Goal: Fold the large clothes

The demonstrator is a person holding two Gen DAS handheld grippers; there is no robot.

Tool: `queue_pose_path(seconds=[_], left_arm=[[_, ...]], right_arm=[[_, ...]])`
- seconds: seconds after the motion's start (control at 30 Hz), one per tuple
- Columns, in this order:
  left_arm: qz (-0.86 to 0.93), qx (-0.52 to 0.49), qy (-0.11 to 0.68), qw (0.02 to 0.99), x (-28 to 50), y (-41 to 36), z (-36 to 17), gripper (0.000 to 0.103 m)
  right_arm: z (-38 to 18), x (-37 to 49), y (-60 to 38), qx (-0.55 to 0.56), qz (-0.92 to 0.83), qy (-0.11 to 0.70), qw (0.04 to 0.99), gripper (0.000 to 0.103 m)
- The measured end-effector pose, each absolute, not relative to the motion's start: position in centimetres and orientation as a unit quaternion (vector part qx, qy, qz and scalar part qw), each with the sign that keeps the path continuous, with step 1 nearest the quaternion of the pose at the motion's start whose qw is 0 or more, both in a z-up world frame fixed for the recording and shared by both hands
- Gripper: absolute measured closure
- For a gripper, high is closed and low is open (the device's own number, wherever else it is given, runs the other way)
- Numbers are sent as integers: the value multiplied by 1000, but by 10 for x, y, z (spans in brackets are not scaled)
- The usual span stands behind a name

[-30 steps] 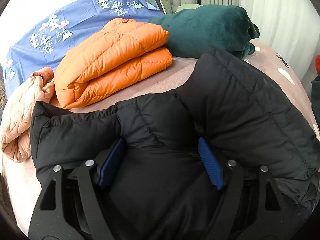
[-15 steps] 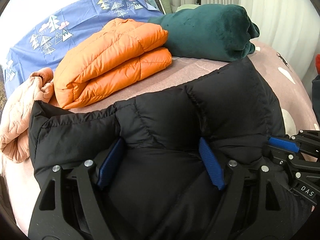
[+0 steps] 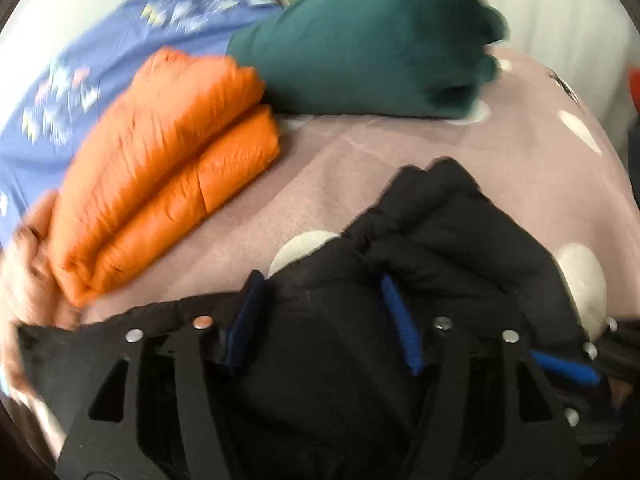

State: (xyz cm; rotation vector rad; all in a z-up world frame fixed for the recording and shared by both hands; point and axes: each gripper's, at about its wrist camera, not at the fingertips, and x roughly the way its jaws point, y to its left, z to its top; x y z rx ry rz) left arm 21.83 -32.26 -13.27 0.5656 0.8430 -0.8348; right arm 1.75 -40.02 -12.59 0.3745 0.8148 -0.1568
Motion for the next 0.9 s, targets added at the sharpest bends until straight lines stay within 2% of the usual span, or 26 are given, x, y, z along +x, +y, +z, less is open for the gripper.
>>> queue_pose_path(seconds=[0.27,0.4,0.5,0.6,0.67,0.73,0.9], left_arm=[[-394,238,378,804,209,-291,-105,37],[-377,207,345,834,211,-239,-71,22],[-339,164,336,863,234,-195,-60,22],[-305,96,386,865,270,-160,-76,22],[-293,94,422,853,285,-154,-110,19],[-297,132,409,853,281,-161,-140,14],[-283,130,415,855,279,-160,-138,13]], right_arm=[[-125,12,-394,154,-71,390,905,90],[-126,10,-396,168,-65,387,905,89],[-128,9,-397,173,-62,384,905,89],[-128,9,-398,171,-62,384,905,89],[-128,10,-399,173,-59,384,905,89],[-128,10,-401,174,-60,385,904,89],[-129,10,-404,178,-54,387,903,89]])
